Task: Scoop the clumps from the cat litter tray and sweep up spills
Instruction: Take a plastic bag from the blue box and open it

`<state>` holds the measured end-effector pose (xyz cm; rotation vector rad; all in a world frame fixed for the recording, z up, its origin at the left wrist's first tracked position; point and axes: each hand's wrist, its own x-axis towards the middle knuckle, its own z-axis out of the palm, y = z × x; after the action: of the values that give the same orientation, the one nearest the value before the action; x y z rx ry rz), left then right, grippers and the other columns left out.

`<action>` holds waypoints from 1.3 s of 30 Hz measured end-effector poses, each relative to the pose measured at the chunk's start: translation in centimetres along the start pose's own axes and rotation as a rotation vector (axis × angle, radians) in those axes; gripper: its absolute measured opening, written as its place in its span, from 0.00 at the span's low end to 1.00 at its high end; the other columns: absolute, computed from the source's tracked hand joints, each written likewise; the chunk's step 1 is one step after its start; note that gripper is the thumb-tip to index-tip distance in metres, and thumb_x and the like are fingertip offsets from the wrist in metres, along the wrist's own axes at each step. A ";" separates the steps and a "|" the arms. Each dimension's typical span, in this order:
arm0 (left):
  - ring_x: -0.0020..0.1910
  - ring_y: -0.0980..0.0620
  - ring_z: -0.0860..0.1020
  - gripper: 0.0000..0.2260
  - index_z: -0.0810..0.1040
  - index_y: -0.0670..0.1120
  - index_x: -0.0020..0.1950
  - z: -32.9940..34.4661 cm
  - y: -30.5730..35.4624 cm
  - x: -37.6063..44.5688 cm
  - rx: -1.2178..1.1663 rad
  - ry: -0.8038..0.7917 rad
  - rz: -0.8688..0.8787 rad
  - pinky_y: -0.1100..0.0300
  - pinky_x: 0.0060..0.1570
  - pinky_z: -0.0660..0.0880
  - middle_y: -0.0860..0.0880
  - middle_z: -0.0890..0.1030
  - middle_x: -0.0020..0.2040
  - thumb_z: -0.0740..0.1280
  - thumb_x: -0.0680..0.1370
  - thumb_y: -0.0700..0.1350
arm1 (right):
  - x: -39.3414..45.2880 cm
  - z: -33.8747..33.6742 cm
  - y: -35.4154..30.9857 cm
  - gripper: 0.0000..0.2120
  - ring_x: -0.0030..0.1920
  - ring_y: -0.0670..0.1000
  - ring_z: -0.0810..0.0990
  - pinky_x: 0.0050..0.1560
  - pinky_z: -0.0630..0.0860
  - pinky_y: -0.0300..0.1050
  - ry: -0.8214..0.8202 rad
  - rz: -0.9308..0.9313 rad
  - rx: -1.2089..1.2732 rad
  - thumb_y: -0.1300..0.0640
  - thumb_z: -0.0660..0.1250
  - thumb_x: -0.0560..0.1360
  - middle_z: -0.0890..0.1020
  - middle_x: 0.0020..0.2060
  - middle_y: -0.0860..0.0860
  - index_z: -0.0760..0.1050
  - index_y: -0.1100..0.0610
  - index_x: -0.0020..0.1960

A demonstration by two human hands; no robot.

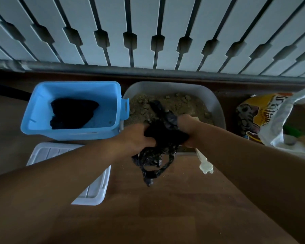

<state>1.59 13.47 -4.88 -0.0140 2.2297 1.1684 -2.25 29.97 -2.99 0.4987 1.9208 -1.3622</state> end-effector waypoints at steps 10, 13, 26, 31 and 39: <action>0.56 0.46 0.81 0.25 0.78 0.50 0.64 -0.7 -1.8 -3.0 0.145 -0.314 -0.397 0.48 0.59 0.79 0.47 0.81 0.58 0.72 0.71 0.60 | -2.5 1.8 -1.1 0.21 0.52 0.50 0.83 0.59 0.79 0.50 -0.279 -0.405 -0.577 0.38 0.68 0.75 0.84 0.51 0.53 0.80 0.53 0.59; 0.63 0.44 0.76 0.29 0.73 0.47 0.72 -0.2 -1.1 -3.7 0.590 -0.386 -0.340 0.54 0.63 0.73 0.46 0.76 0.65 0.71 0.75 0.59 | -2.7 3.8 0.5 0.28 0.51 0.54 0.82 0.56 0.77 0.52 -0.327 -0.447 -0.734 0.35 0.67 0.73 0.82 0.52 0.57 0.78 0.57 0.59; 0.50 0.43 0.80 0.11 0.80 0.47 0.55 -0.4 -2.7 -4.3 0.060 -0.055 -0.367 0.55 0.44 0.77 0.42 0.81 0.51 0.64 0.77 0.35 | -3.3 4.7 2.8 0.17 0.49 0.53 0.81 0.48 0.78 0.49 -0.322 -0.413 -1.260 0.54 0.70 0.73 0.82 0.50 0.52 0.76 0.53 0.61; 0.41 0.42 0.81 0.06 0.81 0.40 0.49 -1.5 -4.5 -5.1 -0.150 0.032 -0.561 0.49 0.44 0.82 0.39 0.82 0.46 0.65 0.78 0.37 | -2.9 4.0 3.7 0.09 0.45 0.55 0.79 0.46 0.80 0.50 -0.208 -0.431 -1.589 0.61 0.64 0.76 0.79 0.44 0.52 0.76 0.56 0.56; 0.51 0.52 0.79 0.11 0.80 0.56 0.54 -1.0 -4.8 -5.2 0.078 0.000 -0.312 0.53 0.56 0.73 0.53 0.81 0.53 0.60 0.79 0.57 | -1.7 3.0 3.0 0.11 0.39 0.53 0.76 0.39 0.72 0.45 -0.209 -0.307 -1.492 0.53 0.63 0.80 0.80 0.42 0.55 0.77 0.61 0.48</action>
<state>6.66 8.41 -5.29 -0.3184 2.1749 0.9114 1.91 28.47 -4.23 -0.6539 2.2529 0.1394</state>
